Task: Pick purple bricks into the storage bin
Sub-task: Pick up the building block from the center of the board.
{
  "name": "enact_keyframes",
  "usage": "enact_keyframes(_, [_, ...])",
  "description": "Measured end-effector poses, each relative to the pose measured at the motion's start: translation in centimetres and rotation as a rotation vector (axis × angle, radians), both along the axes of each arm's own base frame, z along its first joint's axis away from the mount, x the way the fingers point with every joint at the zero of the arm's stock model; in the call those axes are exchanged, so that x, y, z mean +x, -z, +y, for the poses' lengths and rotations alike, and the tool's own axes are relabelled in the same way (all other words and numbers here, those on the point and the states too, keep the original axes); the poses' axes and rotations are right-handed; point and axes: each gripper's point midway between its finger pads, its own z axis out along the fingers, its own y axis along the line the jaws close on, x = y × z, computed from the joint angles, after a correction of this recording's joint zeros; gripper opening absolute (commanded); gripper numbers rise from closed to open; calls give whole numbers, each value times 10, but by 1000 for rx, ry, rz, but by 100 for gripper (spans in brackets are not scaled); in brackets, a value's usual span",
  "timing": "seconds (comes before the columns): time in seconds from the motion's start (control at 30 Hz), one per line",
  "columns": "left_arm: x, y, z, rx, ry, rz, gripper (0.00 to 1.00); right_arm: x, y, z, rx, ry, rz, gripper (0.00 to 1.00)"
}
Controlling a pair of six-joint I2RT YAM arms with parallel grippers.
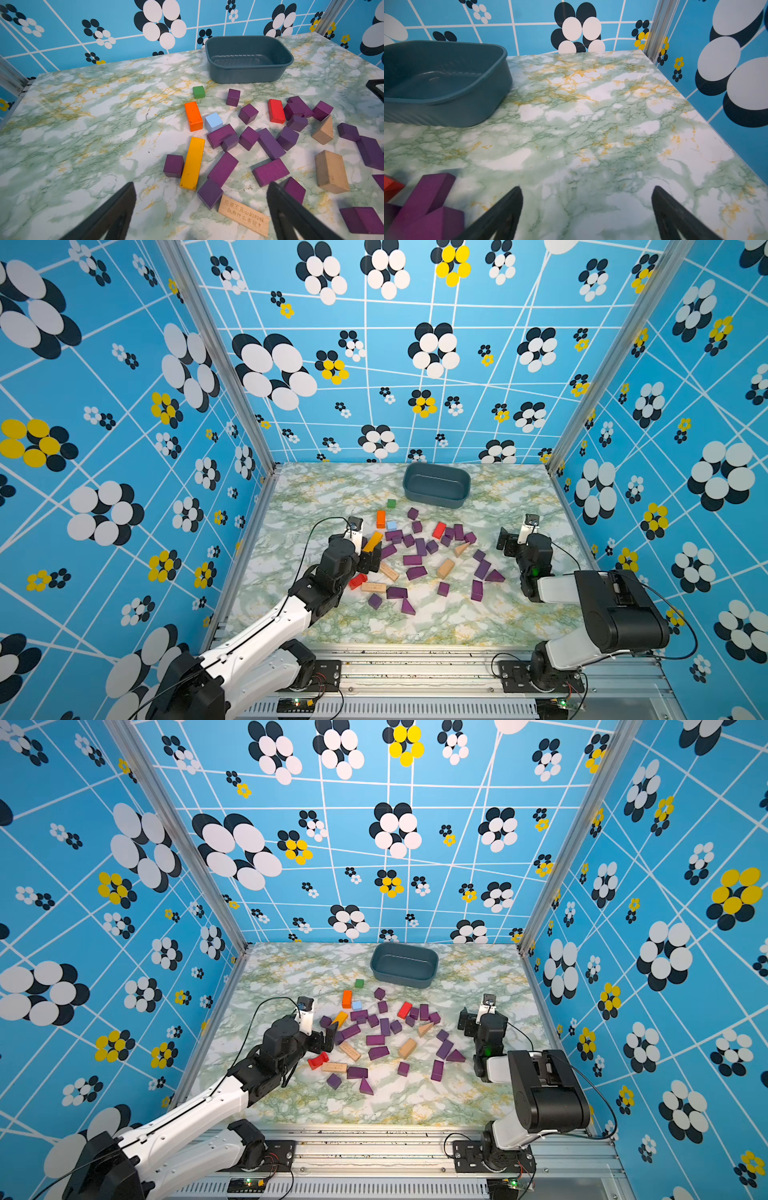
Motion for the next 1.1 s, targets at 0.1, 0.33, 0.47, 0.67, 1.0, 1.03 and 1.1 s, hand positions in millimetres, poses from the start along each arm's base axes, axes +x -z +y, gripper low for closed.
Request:
enact_keyframes(0.1, [-2, -7, 5, -13, -17, -22, 99, 0, 0, 0, 0, 0, 0, 99])
enact_keyframes(0.33, [-3, 5, 6, 4, -21, 5, 100, 0, 0, 0, 0, 0, 0, 99])
enact_keyframes(0.47, [-2, 10, 5, -1, -26, 20, 100, 0, 0, 0, 0, 0, 0, 99])
enact_keyframes(0.67, [-2, 12, 3, -16, -22, 33, 99, 0, 0, 0, 0, 0, 0, 99])
enact_keyframes(1.0, [-3, 17, -1, -17, -1, 49, 99, 0, 0, 0, 0, 0, 0, 99])
enact_keyframes(1.03, [-3, 17, -2, -18, 1, 50, 100, 0, 0, 0, 0, 0, 0, 99])
enact_keyframes(1.1, [-3, 16, -3, -23, 9, 50, 100, 0, 0, 0, 0, 0, 0, 99])
